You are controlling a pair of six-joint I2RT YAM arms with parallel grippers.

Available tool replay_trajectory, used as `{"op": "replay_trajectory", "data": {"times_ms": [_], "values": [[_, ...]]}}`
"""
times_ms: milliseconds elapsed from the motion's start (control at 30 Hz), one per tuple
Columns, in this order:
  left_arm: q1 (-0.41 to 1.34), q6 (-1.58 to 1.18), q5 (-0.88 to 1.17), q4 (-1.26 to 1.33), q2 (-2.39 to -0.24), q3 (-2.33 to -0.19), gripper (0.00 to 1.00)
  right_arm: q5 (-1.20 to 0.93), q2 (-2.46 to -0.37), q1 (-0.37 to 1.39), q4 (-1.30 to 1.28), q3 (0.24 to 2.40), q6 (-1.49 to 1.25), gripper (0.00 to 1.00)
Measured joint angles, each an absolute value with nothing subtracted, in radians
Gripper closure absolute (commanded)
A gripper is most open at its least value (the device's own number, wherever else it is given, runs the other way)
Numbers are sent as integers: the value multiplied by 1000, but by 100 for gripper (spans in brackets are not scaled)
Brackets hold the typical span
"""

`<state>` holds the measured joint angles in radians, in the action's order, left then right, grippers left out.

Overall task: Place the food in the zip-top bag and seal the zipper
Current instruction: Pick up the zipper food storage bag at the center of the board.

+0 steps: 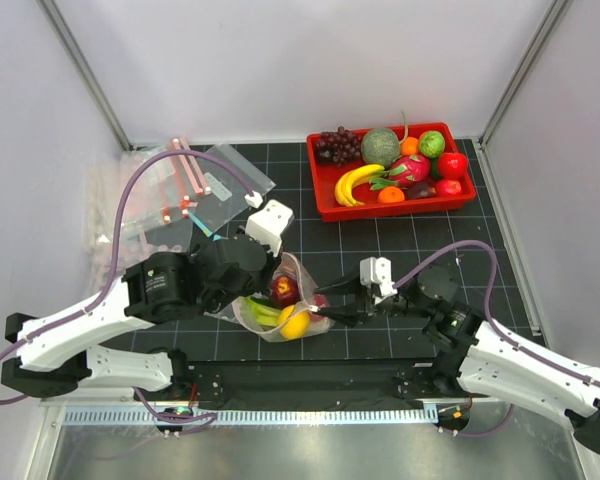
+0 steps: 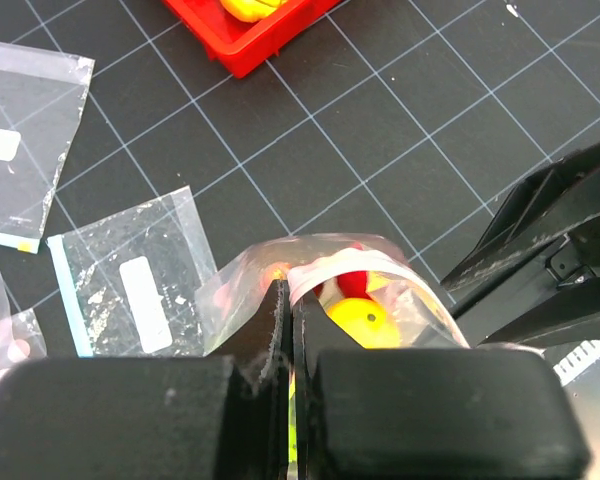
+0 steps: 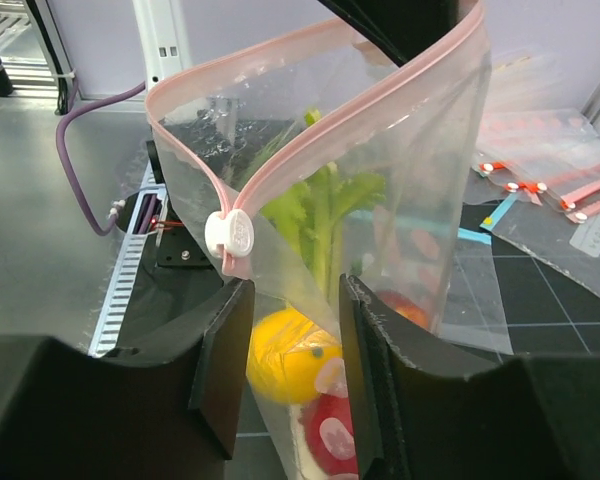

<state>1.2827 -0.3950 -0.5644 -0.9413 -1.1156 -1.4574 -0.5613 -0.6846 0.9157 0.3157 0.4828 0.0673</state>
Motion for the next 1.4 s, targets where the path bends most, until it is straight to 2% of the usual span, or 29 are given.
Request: {"op": "replay_trajectory", "data": {"times_ms": [167, 267, 300, 467, 533, 633, 667, 733, 767, 833, 900, 933, 967, 1033, 1067, 1167, 1200, 1267, 1400], "values": [[1283, -408, -565, -934, -1114, -1454, 100, -542, -721, 949, 307, 503, 70, 46], [1283, -424, -577, -936, -1114, -1454, 100, -517, -722, 982, 302, 503, 76, 28], [1283, -434, -581, -936, -1114, -1454, 100, -505, -722, 995, 301, 504, 81, 25], [1283, -466, -593, -937, -1116, -1454, 100, -418, -738, 1065, 286, 514, 117, 23], [1283, -469, -593, -939, -1116, -1454, 100, -375, -743, 1091, 281, 515, 134, 31], [1283, -472, -589, -939, -1116, -1454, 100, -318, -745, 1112, 278, 515, 150, 50], [1283, -472, -588, -939, -1116, -1454, 100, -302, -745, 1114, 278, 515, 152, 60], [1283, -472, -582, -939, -1116, -1454, 100, -273, -744, 1118, 277, 515, 153, 74], [1283, -472, -580, -938, -1117, -1454, 100, -261, -743, 1118, 276, 515, 150, 88], [1283, -471, -577, -938, -1119, -1454, 100, -238, -737, 1118, 276, 515, 140, 97], [1283, -469, -579, -938, -1121, -1454, 99, -215, -717, 1118, 273, 515, 130, 99], [1283, -468, -584, -939, -1122, -1454, 96, -203, -704, 1118, 272, 515, 126, 99], [1283, -466, -595, -940, -1124, -1454, 87, -191, -690, 1118, 269, 515, 122, 99], [1283, -459, -619, -940, -1124, -1454, 77, -163, -655, 1118, 262, 515, 110, 99], [1283, -458, -633, -939, -1123, -1454, 68, -144, -639, 1118, 259, 515, 99, 99], [1283, -448, -662, -938, -1120, -1454, 51, -106, -611, 1118, 233, 525, 64, 99], [1283, -443, -672, -937, -1117, -1454, 42, -94, -609, 1118, 210, 538, 50, 99], [1283, -439, -690, -936, -1106, -1454, 34, -72, -614, 1118, 165, 569, 25, 99], [1283, -417, -679, -923, -1083, -1454, 28, -26, -636, 1118, 88, 635, -16, 99]]}}
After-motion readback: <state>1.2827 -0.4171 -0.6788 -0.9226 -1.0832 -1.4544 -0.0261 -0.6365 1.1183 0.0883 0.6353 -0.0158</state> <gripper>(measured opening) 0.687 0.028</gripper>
